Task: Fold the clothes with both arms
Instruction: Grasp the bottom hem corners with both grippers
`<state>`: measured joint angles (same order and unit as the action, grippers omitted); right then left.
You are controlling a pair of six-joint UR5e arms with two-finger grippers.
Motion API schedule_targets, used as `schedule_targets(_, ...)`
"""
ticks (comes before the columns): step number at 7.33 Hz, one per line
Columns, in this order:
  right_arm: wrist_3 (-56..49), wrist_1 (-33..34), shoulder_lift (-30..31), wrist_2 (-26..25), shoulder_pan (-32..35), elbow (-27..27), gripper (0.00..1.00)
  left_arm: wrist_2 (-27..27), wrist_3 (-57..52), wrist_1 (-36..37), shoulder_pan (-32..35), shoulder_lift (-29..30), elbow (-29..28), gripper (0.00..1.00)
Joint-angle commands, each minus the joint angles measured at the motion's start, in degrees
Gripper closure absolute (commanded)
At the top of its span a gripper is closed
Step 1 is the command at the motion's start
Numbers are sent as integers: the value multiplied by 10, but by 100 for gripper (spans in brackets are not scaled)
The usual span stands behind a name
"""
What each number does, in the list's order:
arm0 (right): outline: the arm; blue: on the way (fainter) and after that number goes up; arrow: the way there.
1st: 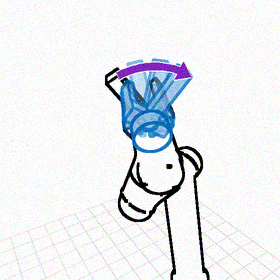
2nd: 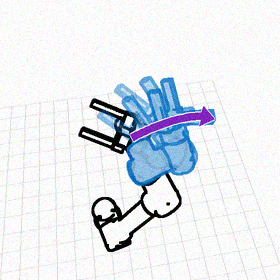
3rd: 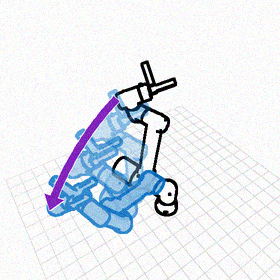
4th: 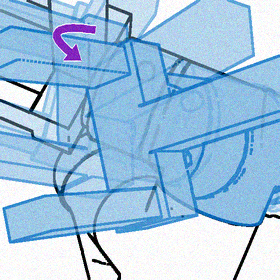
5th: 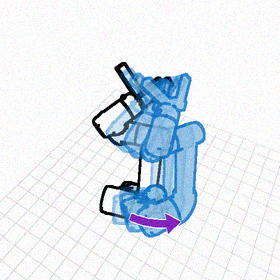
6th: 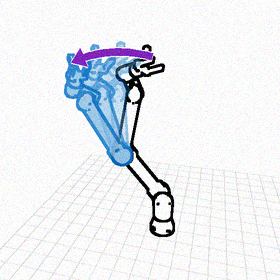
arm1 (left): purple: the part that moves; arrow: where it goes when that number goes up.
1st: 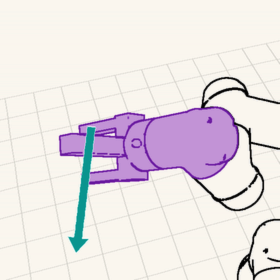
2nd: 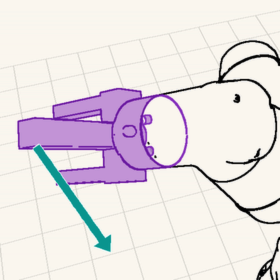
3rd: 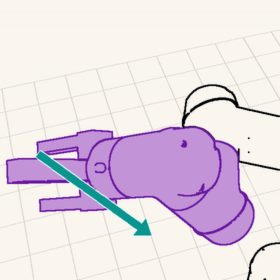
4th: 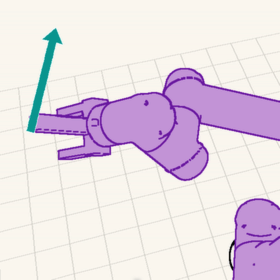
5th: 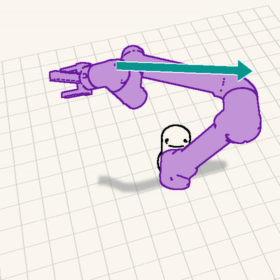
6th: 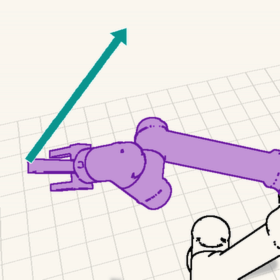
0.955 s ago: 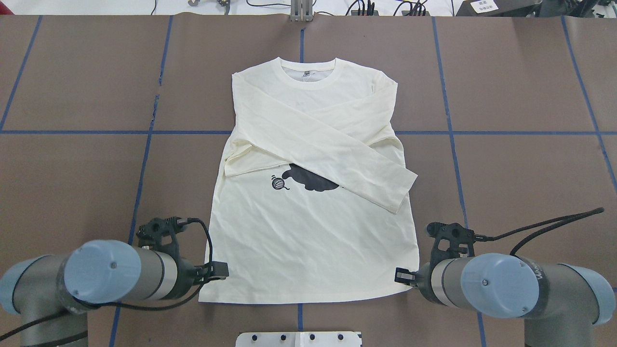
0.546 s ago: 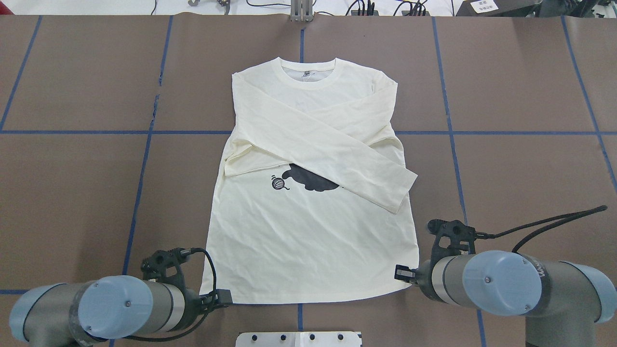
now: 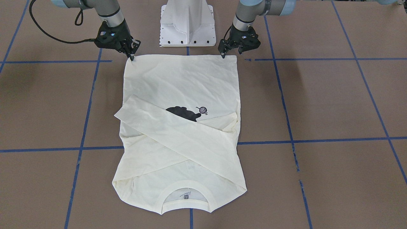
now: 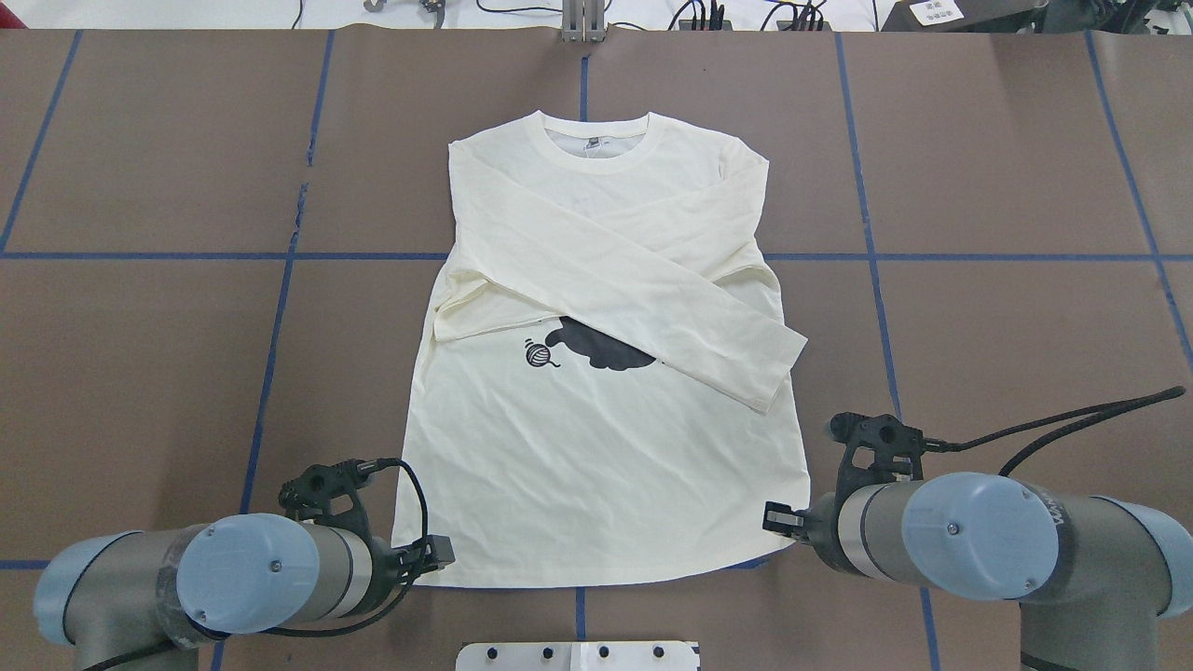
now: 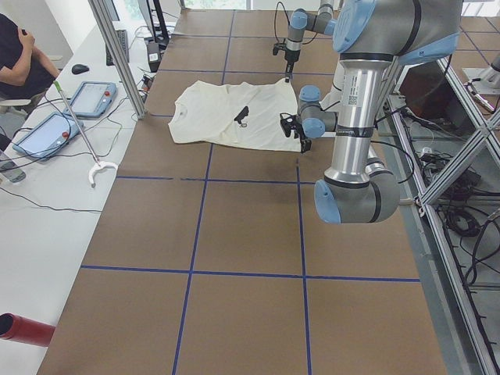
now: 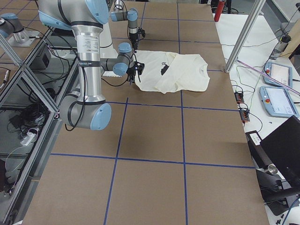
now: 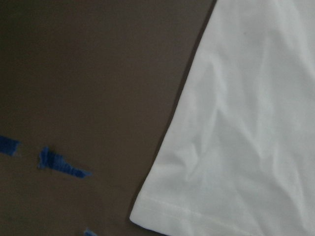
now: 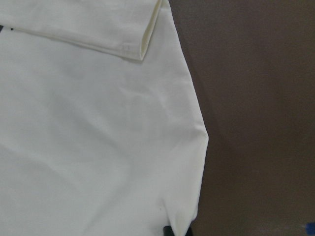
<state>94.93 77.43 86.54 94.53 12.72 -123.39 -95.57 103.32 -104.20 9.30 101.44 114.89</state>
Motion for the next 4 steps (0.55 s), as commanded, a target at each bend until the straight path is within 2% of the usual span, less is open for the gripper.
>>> schedule_targets(1,0,1,-1,0,0,1,100,13,-9,41,0,4,-3,9)
schedule_targets(4,0,0,-1,2,0,1,100,13,-11,48,-2,5,2,12)
